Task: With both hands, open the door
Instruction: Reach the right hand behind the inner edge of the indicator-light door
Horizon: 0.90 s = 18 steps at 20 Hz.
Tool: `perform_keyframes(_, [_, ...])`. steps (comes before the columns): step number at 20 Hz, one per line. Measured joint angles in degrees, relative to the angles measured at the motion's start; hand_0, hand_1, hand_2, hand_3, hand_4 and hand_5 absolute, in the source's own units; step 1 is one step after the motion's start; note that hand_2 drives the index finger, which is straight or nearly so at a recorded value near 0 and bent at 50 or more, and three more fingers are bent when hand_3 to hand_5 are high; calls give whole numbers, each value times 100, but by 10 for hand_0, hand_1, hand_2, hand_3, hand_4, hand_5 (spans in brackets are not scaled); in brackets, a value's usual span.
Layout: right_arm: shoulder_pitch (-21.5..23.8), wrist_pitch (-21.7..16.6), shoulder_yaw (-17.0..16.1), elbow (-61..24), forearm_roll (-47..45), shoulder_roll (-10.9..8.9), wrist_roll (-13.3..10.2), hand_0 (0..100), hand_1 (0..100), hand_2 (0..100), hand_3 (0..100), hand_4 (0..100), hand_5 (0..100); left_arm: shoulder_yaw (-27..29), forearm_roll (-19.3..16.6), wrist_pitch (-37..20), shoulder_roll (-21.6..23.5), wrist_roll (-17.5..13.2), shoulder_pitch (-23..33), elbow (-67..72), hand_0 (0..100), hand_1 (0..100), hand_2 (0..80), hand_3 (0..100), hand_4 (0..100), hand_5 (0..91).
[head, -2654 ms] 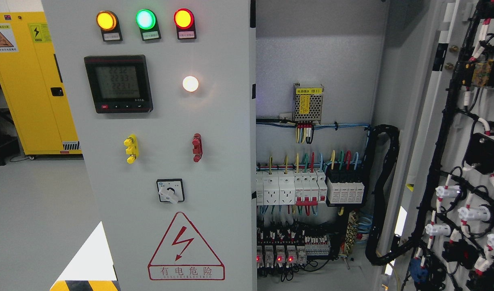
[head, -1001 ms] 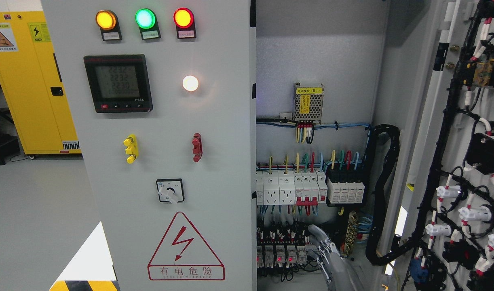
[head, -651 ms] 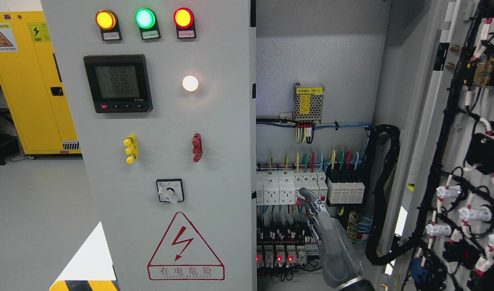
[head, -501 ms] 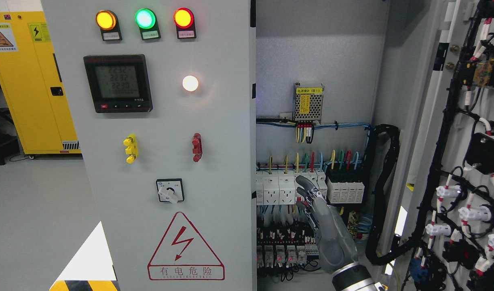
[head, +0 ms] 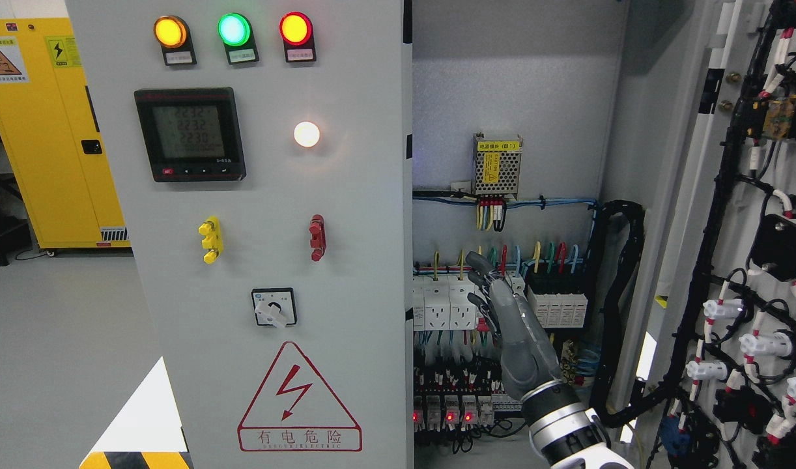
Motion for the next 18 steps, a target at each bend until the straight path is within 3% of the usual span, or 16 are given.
perform_keyframes(12, [-518, 323, 36, 448, -63, 23, 51, 221, 9, 0, 0, 0, 0, 9, 10, 0, 12, -33, -1, 0, 0, 0, 0, 0, 0, 0])
perform_keyframes(18, [-679, 371, 33, 603, -131, 29, 515, 221, 9, 0, 0, 0, 0, 12, 11, 0, 17, -36, -2, 1, 0, 0, 0, 0, 0, 0])
